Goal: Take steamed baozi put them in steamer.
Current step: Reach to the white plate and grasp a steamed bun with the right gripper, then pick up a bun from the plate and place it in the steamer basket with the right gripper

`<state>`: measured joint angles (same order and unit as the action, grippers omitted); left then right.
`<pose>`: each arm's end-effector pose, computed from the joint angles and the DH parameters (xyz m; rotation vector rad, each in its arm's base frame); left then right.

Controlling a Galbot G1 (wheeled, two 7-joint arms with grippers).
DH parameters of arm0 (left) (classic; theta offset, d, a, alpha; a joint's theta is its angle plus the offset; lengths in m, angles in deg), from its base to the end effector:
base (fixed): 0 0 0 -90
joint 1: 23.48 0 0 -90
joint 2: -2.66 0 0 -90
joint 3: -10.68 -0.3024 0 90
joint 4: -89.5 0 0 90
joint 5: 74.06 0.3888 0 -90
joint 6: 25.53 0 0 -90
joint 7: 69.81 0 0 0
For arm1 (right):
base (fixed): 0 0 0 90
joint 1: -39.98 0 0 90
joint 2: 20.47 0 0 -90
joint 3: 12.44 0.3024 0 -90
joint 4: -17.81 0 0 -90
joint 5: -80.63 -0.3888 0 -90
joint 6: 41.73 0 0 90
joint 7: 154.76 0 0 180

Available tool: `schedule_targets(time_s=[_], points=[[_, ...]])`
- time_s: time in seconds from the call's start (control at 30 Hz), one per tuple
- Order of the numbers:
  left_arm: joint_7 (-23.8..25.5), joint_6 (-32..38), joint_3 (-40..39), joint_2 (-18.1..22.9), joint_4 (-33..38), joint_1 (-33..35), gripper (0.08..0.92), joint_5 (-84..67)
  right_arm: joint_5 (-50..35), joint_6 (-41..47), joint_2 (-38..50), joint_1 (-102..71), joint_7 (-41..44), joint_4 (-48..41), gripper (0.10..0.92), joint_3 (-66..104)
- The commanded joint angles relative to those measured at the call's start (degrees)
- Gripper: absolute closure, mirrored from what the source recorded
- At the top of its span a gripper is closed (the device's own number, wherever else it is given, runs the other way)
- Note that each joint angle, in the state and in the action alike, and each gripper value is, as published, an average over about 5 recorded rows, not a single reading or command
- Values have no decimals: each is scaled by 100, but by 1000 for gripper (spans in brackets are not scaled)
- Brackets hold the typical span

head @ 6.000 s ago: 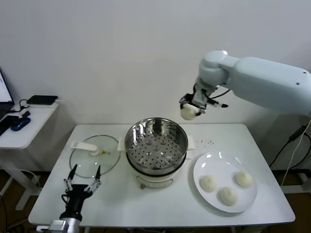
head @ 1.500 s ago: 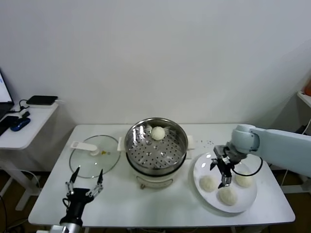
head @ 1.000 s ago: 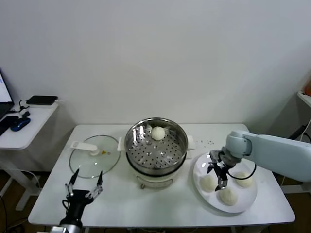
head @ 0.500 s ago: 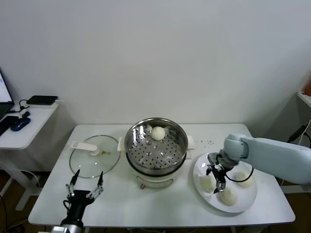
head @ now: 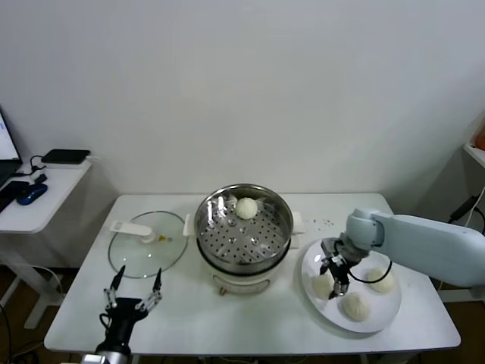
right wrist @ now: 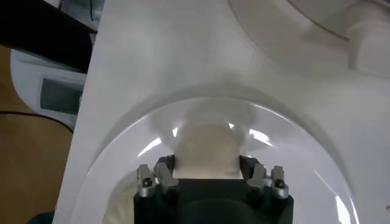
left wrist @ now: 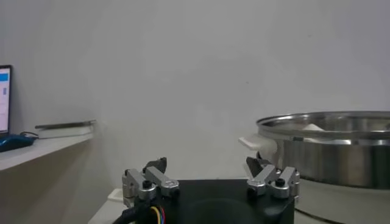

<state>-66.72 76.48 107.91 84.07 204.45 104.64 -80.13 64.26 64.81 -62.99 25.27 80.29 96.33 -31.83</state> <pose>0.1947 0.0645 -0.3183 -0.0357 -3.1275 -0.1435 0.4724 -0.0370 -0.2548 1.4479 -1.2087 1.2244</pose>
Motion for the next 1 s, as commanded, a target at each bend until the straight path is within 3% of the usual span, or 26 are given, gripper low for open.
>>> schedule_targets(time_s=[0.03, 0.3, 0.6, 1.0], points=[[-1, 7, 4, -2, -10, 4, 177, -6, -23, -4, 17, 40, 9, 7, 362, 17], [-3, 9, 18, 0, -3, -6, 177, -15, -397, 3, 352, 711, 69, 289, 367, -210], [0, -8, -26, 2, -10, -76, 177, -10, -1474, 9, 623, 2780, 224, 693, 372, -1336], [2, -28, -102, 4, -9, -124, 177, 57, -3151, -101, -266, 4829, 377, 629, 372, -2505]])
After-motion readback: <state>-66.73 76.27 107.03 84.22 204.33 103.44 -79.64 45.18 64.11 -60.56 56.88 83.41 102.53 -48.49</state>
